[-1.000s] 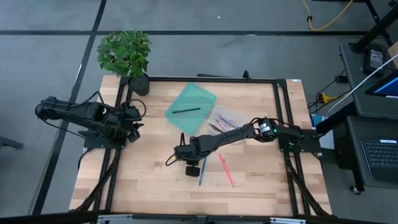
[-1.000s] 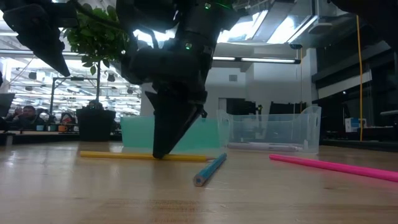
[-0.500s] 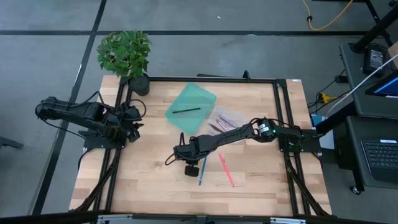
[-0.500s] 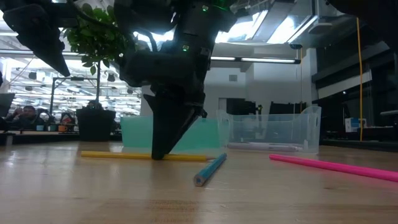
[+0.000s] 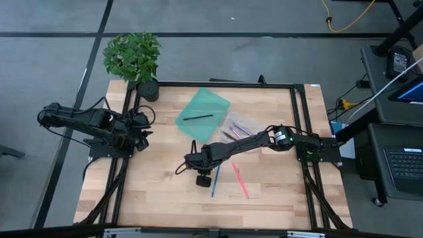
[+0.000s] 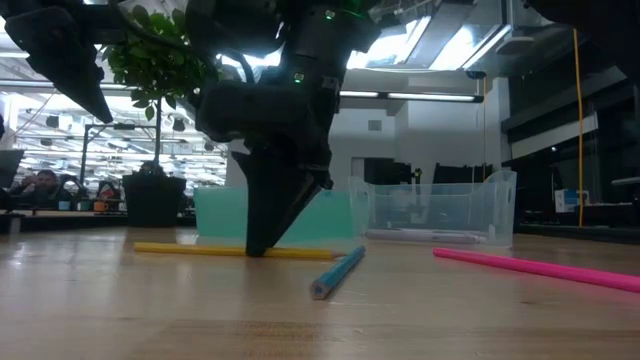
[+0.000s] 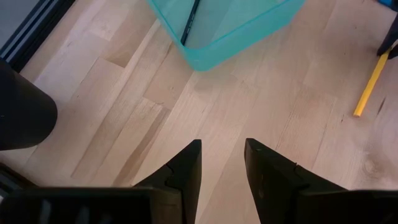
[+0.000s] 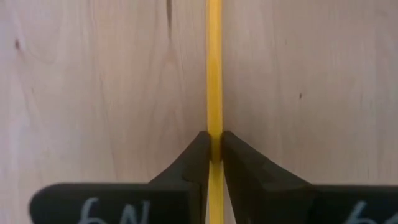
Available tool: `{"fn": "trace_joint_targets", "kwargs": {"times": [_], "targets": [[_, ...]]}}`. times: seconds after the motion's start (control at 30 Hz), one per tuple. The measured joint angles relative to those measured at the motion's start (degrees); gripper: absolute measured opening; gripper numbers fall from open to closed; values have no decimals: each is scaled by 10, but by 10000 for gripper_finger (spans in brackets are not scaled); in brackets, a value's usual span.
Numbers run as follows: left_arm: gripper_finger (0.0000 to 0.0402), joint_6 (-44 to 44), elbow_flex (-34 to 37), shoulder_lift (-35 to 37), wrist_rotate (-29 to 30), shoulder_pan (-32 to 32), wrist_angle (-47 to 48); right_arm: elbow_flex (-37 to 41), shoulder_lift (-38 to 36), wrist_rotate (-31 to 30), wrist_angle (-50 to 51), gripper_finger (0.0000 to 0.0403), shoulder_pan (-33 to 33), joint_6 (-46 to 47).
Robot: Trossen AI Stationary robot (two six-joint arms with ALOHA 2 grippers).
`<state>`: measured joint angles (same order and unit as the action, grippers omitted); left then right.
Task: Sort pens & pencils
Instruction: Put the yellow pencil into the blue bin
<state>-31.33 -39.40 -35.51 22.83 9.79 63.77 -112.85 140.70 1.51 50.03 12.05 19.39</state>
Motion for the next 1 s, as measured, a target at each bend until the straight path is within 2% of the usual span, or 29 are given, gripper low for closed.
{"fn": "trace_joint_targets", "kwargs": {"times": [0.33, 0.63, 1.0], "targets": [[115, 0, 0, 0, 0, 0, 0, -2, 0, 37, 7, 52, -5, -1], [115, 0, 0, 0, 0, 0, 0, -30, 7, 43, 42, 52, -6, -2], [115, 0, 0, 0, 0, 0, 0, -34, 7, 48, 60, 21, -5, -3]]}}
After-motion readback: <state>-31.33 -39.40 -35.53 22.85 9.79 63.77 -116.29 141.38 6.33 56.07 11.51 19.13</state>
